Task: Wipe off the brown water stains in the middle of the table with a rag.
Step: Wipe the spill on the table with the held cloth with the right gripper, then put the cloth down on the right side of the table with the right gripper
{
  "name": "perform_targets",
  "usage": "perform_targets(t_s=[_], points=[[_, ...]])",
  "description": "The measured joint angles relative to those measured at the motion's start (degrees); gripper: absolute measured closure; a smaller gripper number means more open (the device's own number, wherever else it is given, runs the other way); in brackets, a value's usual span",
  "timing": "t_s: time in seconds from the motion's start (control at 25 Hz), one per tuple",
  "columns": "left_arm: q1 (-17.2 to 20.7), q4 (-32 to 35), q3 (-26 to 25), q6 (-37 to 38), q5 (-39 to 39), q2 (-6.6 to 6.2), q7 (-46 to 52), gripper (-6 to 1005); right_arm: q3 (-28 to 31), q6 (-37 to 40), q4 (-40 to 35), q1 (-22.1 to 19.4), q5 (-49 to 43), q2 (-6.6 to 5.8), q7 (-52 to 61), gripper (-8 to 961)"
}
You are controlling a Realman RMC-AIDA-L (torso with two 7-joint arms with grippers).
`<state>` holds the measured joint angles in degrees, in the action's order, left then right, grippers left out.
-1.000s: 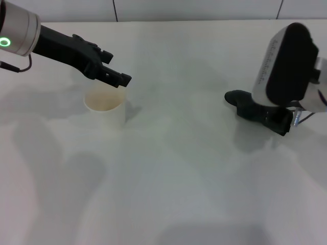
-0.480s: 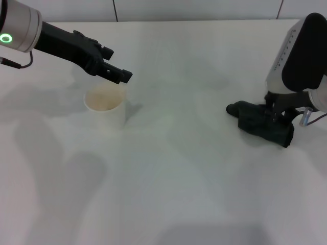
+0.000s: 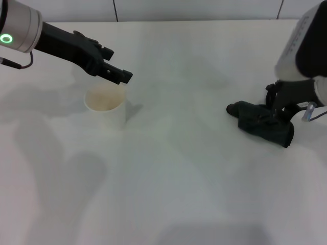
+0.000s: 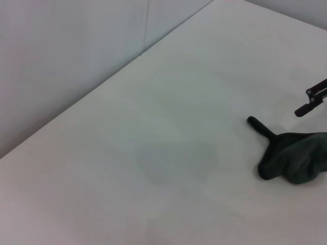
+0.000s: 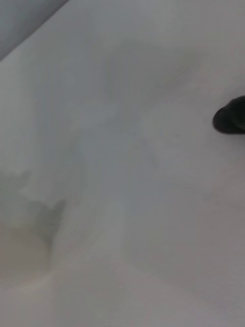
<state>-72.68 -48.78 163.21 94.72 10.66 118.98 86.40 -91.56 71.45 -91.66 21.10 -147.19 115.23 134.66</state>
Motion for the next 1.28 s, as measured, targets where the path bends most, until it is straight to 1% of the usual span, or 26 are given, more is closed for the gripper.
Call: perform_targets(t_s=[0.04, 0.12, 0.16, 0.24, 0.28, 0.32, 0.4, 0.48, 0.56, 0.64, 0.76, 0.88, 0.96, 1.08, 1.16, 1.2, 1.24, 1.28], points=[[0.0, 0.0, 0.0, 0.2, 0.0, 0.0, 0.0, 105, 1.4, 0.6, -0.1, -0.1, 1.7, -0.03, -0.9, 395], [0.0, 0.0, 0.0, 1.2, 0.0, 0.01, 0.0, 105, 6.6, 2.9, 0.1, -0.2, 7.9, -0.07, -3.7, 318], [-0.1, -0.1, 0.0, 2.1, -0.1, 0.02, 0.0, 105, 9.8, 4.5, 0.6, -0.2, 11.5, -0.07, -5.4, 280], [-0.1, -0.7, 0.0, 5.2, -0.9, 0.01, -0.1, 105, 18.0, 8.4, 2.8, -0.3, 21.0, -0.16, -9.3, 203], [0.1, -1.4, 0.0, 7.4, -1.6, 0.0, -0.2, 105, 20.7, 9.8, 4.1, -0.2, 24.0, -0.18, -10.7, 143], [0.3, -2.2, 0.0, 9.4, -2.4, 0.0, -0.3, 105, 24.8, 11.8, 6.2, -0.2, 28.5, -0.21, -12.5, 84], [1.1, -4.0, 0.0, 13.5, -4.3, -0.01, -0.3, 105, 30.3, 14.7, 10.0, 0.2, 33.8, -0.31, -15.2, 84], [2.5, -5.8, 0.0, 17.2, -6.4, 0.02, -0.1, 105, 34.2, 16.9, 12.9, 0.5, 36.2, -0.49, -16.6, 85], [4.2, -6.4, 0.0, 19.1, -8.1, 0.04, 0.9, 105, 36.0, 17.7, 14.9, 0.9, 36.2, -0.94, -16.9, 85], [6.2, -5.5, 0.0, 19.4, -9.1, 0.02, 2.1, 105, 36.4, 17.7, 17.1, 1.3, 35.5, -1.62, -17.0, 85], [10.2, -2.2, -0.1, 19.5, -11.3, 0.01, 2.6, 105, 37.1, 17.2, 22.3, 3.1, 35.1, -2.3, -18.1, 86], [14.5, 1.3, -0.1, 19.4, -15.5, -0.08, 2.3, 105, 37.4, 16.9, 27.1, 4.7, 35.2, -2.73, -20.7, 88], [17.3, 3.9, -0.1, 18.3, -18.5, -0.11, 1.3, 105, 37.7, 16.6, 29.2, 5.3, 35.4, -2.59, -23.0, 89], [20.3, 7.1, -0.1, 14.1, -20.4, 0.03, -0.8, 105, 37.9, 15.3, 32.3, 5.7, 35.6, -1.78, -26.7, 91], [21.7, 9.6, -0.1, 10.7, -20.6, 0.1, -2.4, 105, 38.0, 14.2, 33.5, 5.7, 35.6, -1.17, -27.8, 92], [21.7, 9.6, -0.1, 10.7, -20.6, 0.1, -2.4, 105, 38.0, 13.8, 33.9, 5.7, 35.6, -0.99, -28.0, 93], [22.9, 11.8, -0.1, 8.6, -20.6, 0.09, -4.9, 105, 38.0, 13.6, 34.1, 5.6, 35.5, -0.86, -28.1, 94], [23.4, 12.1, -0.1, 8.4, -20.8, 0.08, -6.6, 105, 38.0, 13.3, 34.4, 5.4, 35.4, -0.77, -28.1, 94]])
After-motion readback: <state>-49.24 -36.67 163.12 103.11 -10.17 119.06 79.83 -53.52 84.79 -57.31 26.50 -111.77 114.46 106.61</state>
